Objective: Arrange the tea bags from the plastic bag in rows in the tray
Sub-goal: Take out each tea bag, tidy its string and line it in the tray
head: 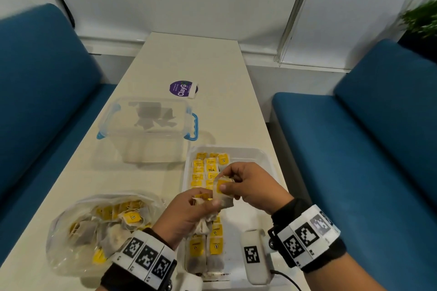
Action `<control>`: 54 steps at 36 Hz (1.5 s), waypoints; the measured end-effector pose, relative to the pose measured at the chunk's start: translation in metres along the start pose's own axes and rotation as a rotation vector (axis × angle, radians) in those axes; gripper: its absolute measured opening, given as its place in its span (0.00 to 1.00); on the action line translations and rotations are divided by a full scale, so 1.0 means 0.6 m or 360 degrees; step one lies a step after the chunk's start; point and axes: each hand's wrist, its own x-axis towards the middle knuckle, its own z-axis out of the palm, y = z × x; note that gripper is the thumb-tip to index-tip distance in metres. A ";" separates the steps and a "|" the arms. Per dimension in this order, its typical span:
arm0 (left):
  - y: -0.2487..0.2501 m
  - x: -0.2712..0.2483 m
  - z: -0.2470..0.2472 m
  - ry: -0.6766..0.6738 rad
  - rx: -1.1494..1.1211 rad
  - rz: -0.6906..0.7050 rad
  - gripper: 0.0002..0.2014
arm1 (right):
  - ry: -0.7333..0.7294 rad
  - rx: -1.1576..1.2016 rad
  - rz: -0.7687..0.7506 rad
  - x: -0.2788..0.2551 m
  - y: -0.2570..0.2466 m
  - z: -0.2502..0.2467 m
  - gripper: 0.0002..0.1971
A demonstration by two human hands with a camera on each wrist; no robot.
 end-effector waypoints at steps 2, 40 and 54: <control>-0.004 0.001 -0.001 -0.0021 0.0004 -0.0041 0.19 | 0.0016 0.0039 0.0003 0.001 -0.001 0.002 0.05; -0.032 0.018 -0.015 0.0312 -0.0067 -0.0250 0.08 | 0.0661 0.0085 0.0393 0.148 0.124 -0.011 0.16; -0.018 0.014 -0.013 0.0304 -0.0112 -0.0302 0.26 | 0.0698 -0.0140 0.0562 0.178 0.169 0.024 0.13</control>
